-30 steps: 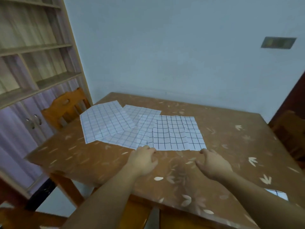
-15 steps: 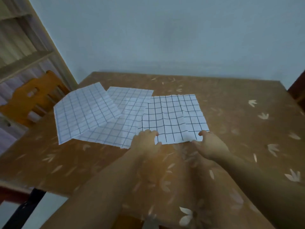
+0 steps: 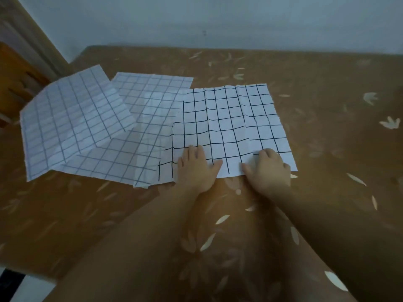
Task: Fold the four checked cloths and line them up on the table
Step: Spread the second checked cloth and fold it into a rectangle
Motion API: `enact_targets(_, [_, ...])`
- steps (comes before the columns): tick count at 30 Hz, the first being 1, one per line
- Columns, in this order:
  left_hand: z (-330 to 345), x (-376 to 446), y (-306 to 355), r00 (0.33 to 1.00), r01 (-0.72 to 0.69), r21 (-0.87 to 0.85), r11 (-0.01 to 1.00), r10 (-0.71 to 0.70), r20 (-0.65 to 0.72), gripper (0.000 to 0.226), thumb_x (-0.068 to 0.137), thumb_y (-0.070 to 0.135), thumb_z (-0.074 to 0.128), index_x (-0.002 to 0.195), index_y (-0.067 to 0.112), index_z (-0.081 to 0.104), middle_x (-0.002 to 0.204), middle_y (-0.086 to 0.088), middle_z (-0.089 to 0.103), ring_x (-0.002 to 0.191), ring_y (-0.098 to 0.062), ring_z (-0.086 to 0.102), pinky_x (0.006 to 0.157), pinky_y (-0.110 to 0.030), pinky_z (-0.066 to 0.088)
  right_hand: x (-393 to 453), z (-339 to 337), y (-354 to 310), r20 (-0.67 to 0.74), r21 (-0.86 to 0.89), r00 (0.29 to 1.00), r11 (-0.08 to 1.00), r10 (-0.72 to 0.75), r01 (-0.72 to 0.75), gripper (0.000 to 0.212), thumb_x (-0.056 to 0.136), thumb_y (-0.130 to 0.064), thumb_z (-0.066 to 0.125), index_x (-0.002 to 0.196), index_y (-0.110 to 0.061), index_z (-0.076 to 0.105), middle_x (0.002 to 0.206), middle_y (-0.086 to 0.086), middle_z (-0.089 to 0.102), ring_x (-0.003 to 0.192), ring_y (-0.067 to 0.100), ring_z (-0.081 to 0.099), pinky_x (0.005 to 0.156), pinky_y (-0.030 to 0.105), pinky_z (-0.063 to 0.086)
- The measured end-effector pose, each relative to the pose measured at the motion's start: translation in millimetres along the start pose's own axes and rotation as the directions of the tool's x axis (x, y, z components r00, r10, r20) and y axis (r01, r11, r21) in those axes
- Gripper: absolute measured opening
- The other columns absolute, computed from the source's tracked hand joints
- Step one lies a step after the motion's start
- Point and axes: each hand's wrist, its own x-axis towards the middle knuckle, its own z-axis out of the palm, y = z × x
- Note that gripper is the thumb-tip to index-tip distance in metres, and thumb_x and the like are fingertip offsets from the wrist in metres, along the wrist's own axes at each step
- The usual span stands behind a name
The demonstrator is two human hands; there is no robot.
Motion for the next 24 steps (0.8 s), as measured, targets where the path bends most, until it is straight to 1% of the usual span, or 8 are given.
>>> enact_targets(3, [10.0, 1.7, 4.7, 0.999, -0.009, 0.013, 1.000, 0.010, -0.032, 0.077, 0.095, 0.062, 0.031, 0.154, 0.017, 0.009, 0.162, -0.011, -0.003, 0.149, -0.026, -0.008, 0.118, -0.048, -0.005, 4.7, 6.0, -2.0, -0.049, 0.023, 0.999, 1.000, -0.018, 0.019, 0.047, 0.089, -0.045, 0.052, 0.130, -0.021, 0.052, 0.133, 0.001, 0.048, 0.125, 0.024, 0.040, 0.104, 0.042, 0.028])
enact_targets(7, [19.1, 0.9, 2.7, 0.994, -0.041, -0.057, 0.998, 0.035, -0.105, 0.065, 0.094, 0.055, 0.042, 0.149, 0.024, 0.027, 0.162, -0.006, 0.009, 0.149, -0.022, -0.001, 0.118, -0.048, -0.006, 9.2, 10.0, -9.4, -0.096, 0.090, 0.995, 0.996, 0.014, -0.005, 0.019, 0.091, -0.030, 0.052, 0.101, -0.021, 0.065, 0.103, 0.001, 0.062, 0.103, 0.024, 0.053, 0.090, 0.038, 0.030])
enact_targets(11, [19.4, 1.2, 2.2, 0.966, -0.080, -0.171, 0.982, 0.034, -0.255, 0.037, 0.089, 0.042, 0.056, 0.120, 0.022, 0.052, 0.134, 0.002, 0.044, 0.134, -0.018, 0.033, 0.118, -0.047, 0.009, 4.5, 9.0, -10.1, -0.098, 0.184, 0.994, 0.983, 0.038, -0.019, 0.016, 0.091, -0.030, 0.052, 0.081, -0.020, 0.060, 0.081, -0.004, 0.062, 0.081, 0.020, 0.056, 0.081, 0.033, 0.027])
enact_targets(13, [19.2, -1.5, 2.8, 0.958, -0.088, -0.173, 0.981, 0.036, -0.284, 0.028, 0.087, 0.040, 0.058, 0.108, 0.021, 0.054, 0.118, 0.005, 0.049, 0.121, -0.017, 0.043, 0.115, -0.045, 0.019, -4.1, 3.1, -8.8, -0.070, 0.277, 0.996, 0.960, 0.057, -0.035, 0.020, 0.089, -0.031, 0.053, 0.076, -0.015, 0.056, 0.072, -0.002, 0.060, 0.071, 0.020, 0.055, 0.078, 0.033, 0.036])
enact_targets(16, [18.7, -11.3, 5.2, 0.951, -0.093, -0.156, 0.983, 0.041, -0.307, 0.023, 0.085, 0.040, 0.059, 0.099, 0.022, 0.056, 0.108, 0.006, 0.052, 0.111, -0.017, 0.047, 0.105, -0.038, 0.030, -19.3, -11.4, -9.0, -0.015, 0.380, 0.998, 0.924, 0.058, -0.048, 0.024, 0.087, -0.030, 0.053, 0.075, -0.011, 0.052, 0.066, 0.002, 0.057, 0.066, 0.021, 0.055, 0.059, 0.032, 0.041])
enact_targets(19, [17.0, -26.8, 9.6, 0.963, -0.090, -0.199, 0.976, 0.034, -0.269, 0.035, 0.086, 0.048, 0.057, 0.110, 0.023, 0.056, 0.113, 0.007, 0.053, 0.116, -0.016, 0.046, 0.106, -0.034, 0.029, -35.7, -29.2, -9.8, 0.035, 0.492, 0.998, 0.868, 0.059, -0.068, 0.026, 0.089, -0.027, 0.049, 0.073, -0.006, 0.050, 0.063, 0.004, 0.055, 0.060, 0.020, 0.054, 0.057, 0.033, 0.043])
enact_targets(21, [15.0, -40.3, 11.9, 0.982, -0.109, -0.244, 0.964, 0.066, -0.178, 0.058, 0.084, 0.063, 0.053, 0.129, 0.027, 0.048, 0.132, 0.008, 0.049, 0.130, -0.014, 0.038, 0.113, -0.037, 0.021, -47.0, -40.7, -8.8, 0.057, 0.568, 0.996, 0.818, 0.069, -0.089, 0.026, 0.090, -0.023, 0.047, 0.071, -0.005, 0.048, 0.061, 0.001, 0.049, 0.056, 0.015, 0.045, 0.055, 0.029, 0.038])
enact_targets(24, [10.0, -65.4, 12.5, 0.970, -0.235, -0.207, 0.950, 0.242, 0.012, 0.098, 0.073, 0.077, 0.055, 0.150, 0.028, 0.022, 0.158, 0.007, 0.021, 0.147, -0.013, 0.011, 0.121, -0.041, 0.004, -65.1, -61.4, -7.6, 0.068, 0.663, 0.992, 0.738, 0.105, -0.124, 0.026, 0.090, -0.018, 0.043, 0.065, -0.012, 0.039, 0.062, 0.000, 0.038, 0.059, 0.014, 0.034, 0.056, 0.029, 0.029])
